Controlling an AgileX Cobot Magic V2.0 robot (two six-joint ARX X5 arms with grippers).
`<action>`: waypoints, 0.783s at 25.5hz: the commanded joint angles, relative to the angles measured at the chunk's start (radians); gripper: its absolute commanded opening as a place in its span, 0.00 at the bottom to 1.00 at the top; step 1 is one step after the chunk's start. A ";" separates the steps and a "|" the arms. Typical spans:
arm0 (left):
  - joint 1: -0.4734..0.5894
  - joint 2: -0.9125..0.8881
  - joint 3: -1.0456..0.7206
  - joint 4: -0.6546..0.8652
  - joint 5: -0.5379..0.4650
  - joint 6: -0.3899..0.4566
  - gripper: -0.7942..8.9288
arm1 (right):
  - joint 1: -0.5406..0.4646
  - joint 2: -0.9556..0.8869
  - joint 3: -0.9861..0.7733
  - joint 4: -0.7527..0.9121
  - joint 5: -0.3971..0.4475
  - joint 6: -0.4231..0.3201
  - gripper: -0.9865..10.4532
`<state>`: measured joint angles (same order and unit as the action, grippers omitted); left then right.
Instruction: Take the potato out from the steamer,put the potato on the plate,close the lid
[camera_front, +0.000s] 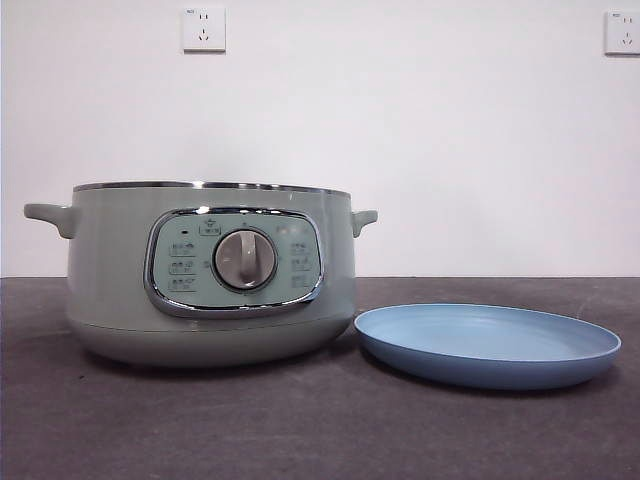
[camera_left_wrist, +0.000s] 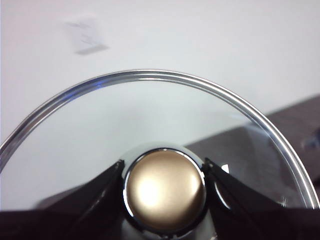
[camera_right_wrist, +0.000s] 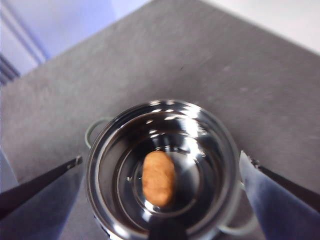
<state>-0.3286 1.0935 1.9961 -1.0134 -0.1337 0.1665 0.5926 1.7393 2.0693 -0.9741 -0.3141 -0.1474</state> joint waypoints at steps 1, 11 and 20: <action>0.004 -0.063 0.019 0.027 -0.100 0.035 0.07 | 0.041 0.100 0.045 -0.002 0.007 -0.024 0.56; 0.003 -0.166 0.019 -0.103 -0.153 0.042 0.07 | 0.119 0.408 0.082 0.022 0.064 -0.033 0.56; 0.003 -0.165 0.019 -0.108 -0.146 0.039 0.07 | 0.143 0.528 0.082 0.019 0.111 -0.035 0.56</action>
<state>-0.3271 0.9386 2.0045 -1.1671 -0.2783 0.1947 0.7330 2.2524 2.1494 -0.9573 -0.2058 -0.1764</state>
